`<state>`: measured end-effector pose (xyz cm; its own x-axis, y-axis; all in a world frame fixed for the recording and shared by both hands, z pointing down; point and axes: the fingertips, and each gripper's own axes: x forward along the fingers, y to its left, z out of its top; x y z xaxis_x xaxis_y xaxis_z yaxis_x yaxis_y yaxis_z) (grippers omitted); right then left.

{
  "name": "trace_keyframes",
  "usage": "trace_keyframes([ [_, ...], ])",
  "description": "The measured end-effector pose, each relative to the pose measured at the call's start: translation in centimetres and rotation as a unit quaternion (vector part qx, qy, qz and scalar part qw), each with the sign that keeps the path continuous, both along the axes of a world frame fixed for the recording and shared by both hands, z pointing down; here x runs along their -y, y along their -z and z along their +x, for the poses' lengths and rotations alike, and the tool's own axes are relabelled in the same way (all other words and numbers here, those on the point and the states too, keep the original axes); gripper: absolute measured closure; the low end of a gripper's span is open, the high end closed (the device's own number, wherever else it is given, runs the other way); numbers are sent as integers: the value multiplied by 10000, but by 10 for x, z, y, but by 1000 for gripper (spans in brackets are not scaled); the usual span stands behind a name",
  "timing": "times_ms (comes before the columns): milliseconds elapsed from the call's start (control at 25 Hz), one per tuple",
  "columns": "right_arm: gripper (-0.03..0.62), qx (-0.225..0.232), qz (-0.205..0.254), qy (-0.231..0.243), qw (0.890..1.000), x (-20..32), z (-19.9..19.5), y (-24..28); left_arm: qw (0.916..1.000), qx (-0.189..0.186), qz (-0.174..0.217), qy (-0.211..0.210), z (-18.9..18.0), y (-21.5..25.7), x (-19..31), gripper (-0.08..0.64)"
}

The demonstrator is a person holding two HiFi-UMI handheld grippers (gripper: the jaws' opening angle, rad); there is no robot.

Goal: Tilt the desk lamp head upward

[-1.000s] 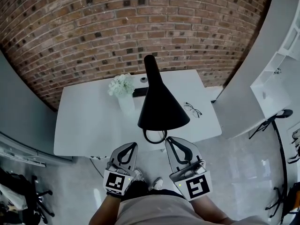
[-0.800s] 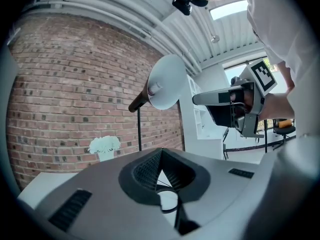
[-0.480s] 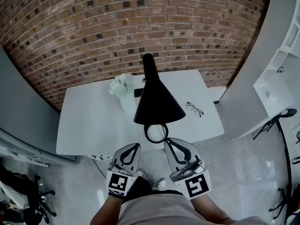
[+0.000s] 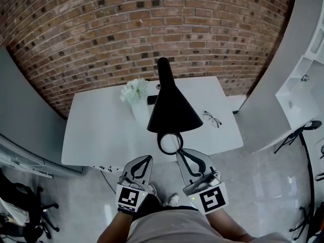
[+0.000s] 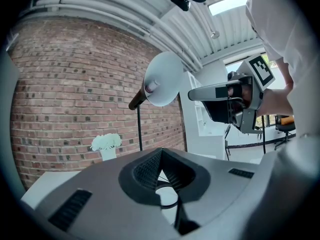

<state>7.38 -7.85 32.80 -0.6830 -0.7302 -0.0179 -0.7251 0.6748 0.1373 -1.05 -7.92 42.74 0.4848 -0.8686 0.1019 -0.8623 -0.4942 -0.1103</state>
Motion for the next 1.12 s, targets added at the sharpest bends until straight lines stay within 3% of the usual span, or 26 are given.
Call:
trace_keyframes([
  [1120,574,35,-76,16,10000,5,1,-5,9999,-42,-99,-47,3,-7,4,552],
])
